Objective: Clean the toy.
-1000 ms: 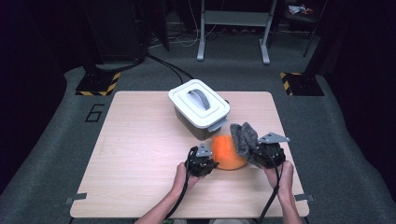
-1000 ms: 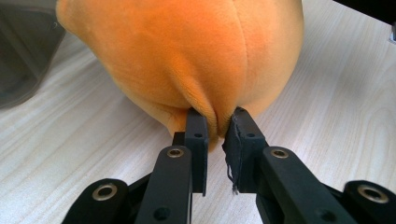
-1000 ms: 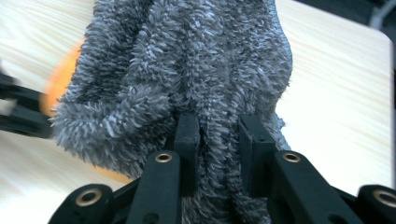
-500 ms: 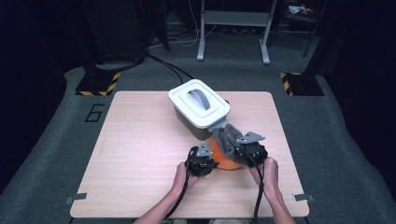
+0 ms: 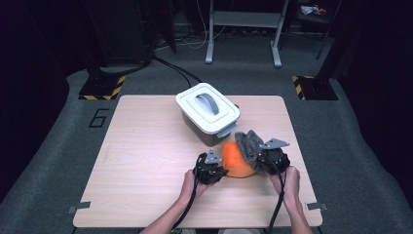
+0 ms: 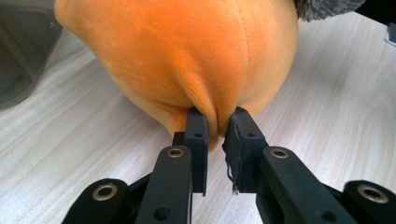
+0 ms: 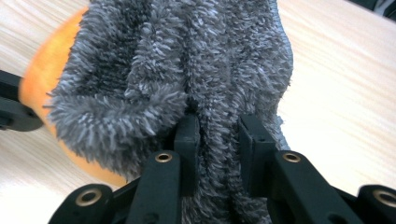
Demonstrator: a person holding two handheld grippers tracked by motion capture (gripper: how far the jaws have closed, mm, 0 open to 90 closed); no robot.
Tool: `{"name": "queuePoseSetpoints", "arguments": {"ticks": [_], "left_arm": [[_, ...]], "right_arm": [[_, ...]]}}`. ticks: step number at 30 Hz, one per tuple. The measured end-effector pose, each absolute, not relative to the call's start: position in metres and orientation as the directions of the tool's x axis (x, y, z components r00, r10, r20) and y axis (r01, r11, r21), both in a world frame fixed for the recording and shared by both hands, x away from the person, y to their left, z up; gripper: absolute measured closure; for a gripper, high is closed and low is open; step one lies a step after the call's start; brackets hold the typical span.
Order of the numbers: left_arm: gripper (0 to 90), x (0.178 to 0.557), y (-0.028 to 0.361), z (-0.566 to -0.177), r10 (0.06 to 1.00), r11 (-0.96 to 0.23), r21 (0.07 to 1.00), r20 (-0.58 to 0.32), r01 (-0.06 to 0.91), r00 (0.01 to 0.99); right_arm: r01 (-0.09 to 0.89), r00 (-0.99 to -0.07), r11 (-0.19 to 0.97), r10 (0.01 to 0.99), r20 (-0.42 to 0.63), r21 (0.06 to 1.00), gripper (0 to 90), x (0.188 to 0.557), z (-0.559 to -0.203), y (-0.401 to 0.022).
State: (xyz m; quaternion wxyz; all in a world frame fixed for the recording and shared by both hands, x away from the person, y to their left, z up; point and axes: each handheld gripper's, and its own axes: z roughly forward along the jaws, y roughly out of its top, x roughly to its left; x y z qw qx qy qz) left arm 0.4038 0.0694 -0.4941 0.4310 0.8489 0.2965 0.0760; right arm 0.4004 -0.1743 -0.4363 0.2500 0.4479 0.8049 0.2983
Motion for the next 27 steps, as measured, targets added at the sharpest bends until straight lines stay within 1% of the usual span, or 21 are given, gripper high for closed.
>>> {"name": "queuePoseSetpoints", "arguments": {"ticks": [4,13,27], "left_arm": [[79.3,0.404,0.069,-0.494,0.569,-0.453,0.777,-0.126,0.437,0.813],[79.3,0.405,0.07,-0.496,0.566,-0.457,0.774,-0.128,0.438,0.815],[79.3,0.406,0.072,-0.497,0.566,-0.45,0.777,-0.133,0.44,0.813]], "right_arm": [[0.585,-0.452,0.397,0.884,-0.122,0.707,71.7,0.402,-0.441,-0.181],[0.653,-0.413,0.375,0.905,-0.106,0.659,71.6,0.409,-0.462,-0.198],[0.715,-0.401,0.366,0.912,-0.079,0.595,71.3,0.42,-0.494,-0.204]]}}
